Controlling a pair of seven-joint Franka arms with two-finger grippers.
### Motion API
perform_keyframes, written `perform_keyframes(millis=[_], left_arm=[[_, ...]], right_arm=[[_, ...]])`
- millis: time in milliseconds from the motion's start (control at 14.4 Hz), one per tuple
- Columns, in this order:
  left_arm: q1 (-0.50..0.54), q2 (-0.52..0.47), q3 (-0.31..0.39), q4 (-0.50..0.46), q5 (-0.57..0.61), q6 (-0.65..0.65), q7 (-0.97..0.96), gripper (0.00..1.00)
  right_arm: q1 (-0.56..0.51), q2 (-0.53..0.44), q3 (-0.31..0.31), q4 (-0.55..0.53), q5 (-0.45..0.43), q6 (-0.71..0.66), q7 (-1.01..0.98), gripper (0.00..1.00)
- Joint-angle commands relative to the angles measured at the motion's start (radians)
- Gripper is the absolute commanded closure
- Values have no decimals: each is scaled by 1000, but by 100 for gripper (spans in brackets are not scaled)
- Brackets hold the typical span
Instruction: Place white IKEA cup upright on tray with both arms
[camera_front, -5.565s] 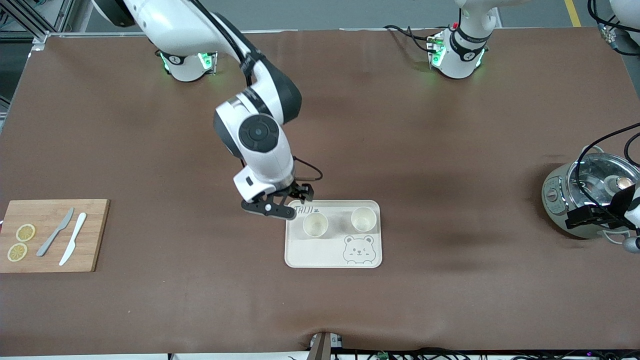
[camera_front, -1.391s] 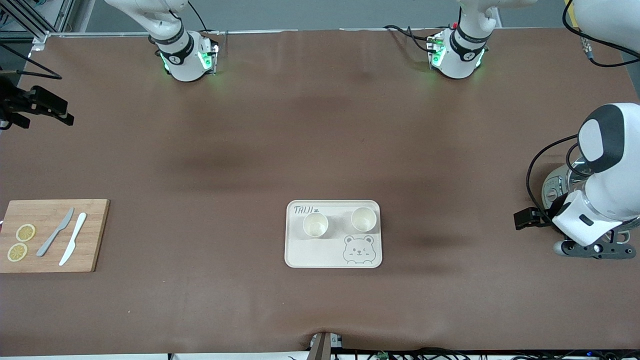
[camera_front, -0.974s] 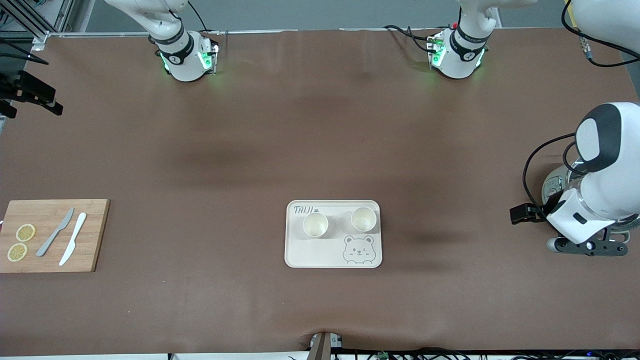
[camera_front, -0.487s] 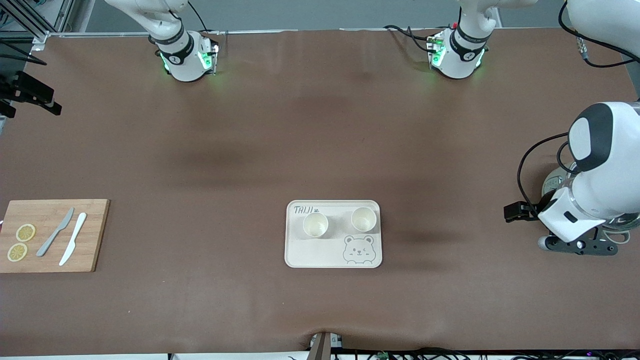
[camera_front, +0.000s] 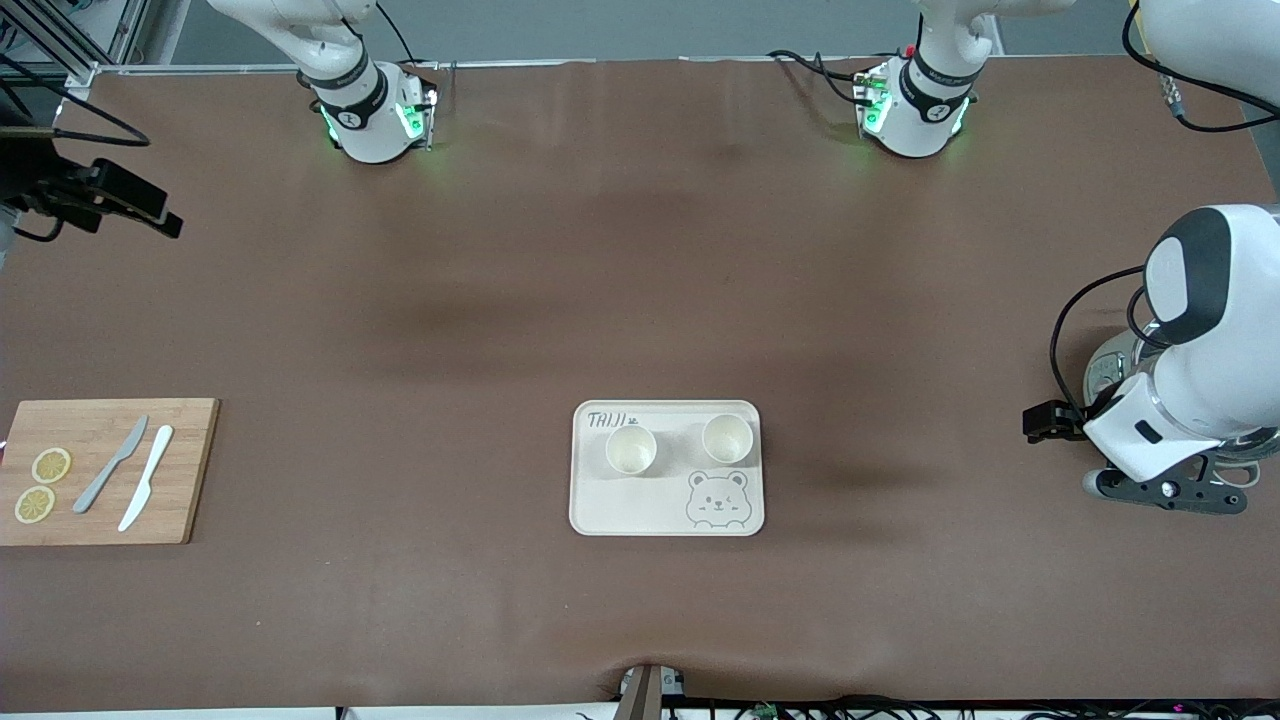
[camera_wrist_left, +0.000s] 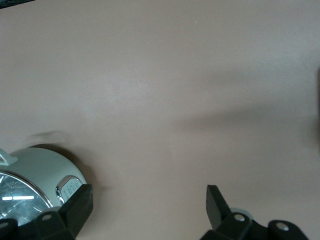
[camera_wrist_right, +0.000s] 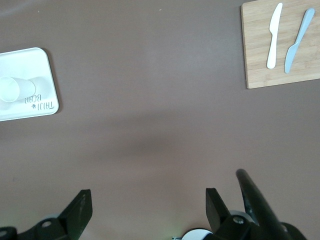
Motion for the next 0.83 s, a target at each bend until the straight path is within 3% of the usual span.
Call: perform_keyframes(millis=[0, 348, 765], left_arm=[[0, -16, 1, -7, 23, -13, 12, 0], [-3, -16, 1, -7, 20, -12, 14, 0], [1, -20, 1, -6, 6, -12, 14, 0]], right_arm=[[1, -8, -3, 0, 7, -12, 14, 0], [-9, -12, -8, -46, -25, -10, -25, 0], [64, -15, -2, -57, -16, -13, 158, 0]])
